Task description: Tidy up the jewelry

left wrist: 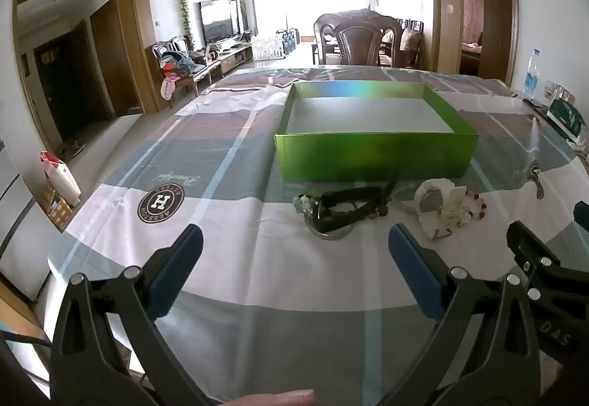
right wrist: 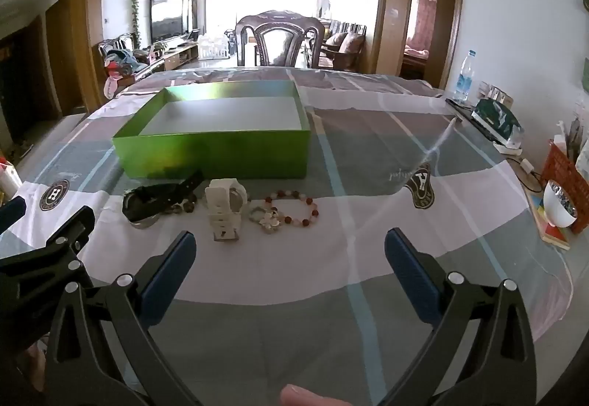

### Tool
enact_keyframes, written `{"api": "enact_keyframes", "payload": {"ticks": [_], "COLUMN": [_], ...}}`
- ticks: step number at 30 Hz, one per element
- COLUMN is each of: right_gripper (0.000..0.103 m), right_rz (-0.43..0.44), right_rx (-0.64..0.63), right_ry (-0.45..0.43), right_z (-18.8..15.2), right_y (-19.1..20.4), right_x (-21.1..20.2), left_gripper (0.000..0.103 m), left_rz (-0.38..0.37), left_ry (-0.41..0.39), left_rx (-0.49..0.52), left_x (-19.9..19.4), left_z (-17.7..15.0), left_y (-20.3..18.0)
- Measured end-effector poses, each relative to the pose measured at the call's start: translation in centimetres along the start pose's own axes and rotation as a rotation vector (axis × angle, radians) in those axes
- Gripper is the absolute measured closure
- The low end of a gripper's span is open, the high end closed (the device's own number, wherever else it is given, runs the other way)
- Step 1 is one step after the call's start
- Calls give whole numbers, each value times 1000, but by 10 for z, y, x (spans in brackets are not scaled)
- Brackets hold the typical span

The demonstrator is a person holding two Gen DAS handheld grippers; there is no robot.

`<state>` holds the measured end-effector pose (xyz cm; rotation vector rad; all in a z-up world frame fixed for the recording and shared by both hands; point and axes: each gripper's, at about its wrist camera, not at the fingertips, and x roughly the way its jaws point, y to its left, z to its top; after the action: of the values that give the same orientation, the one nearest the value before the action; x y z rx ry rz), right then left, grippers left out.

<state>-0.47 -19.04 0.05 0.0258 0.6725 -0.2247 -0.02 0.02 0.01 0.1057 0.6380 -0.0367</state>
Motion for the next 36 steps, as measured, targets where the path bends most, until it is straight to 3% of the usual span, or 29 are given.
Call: {"api": "enact_keyframes", "payload": {"ticks": [20, 26, 36], "right_gripper": [3, 3, 3], "right_rz": [0, -47, -12], "right_rx": [4, 1, 6], "right_ry": [5, 4, -17], "right_z": [-1, -2, 0], "right_y": [0, -4, -7], "right_x": [0, 1, -1], "left_gripper": [4, 4, 4], "left_rz": [6, 2, -12], "left_ry": [8, 8, 9], "left_rx": [9, 8, 3], "left_x": [0, 0, 1], "left_z": [0, 0, -1], "left_y": [0, 1, 7]}}
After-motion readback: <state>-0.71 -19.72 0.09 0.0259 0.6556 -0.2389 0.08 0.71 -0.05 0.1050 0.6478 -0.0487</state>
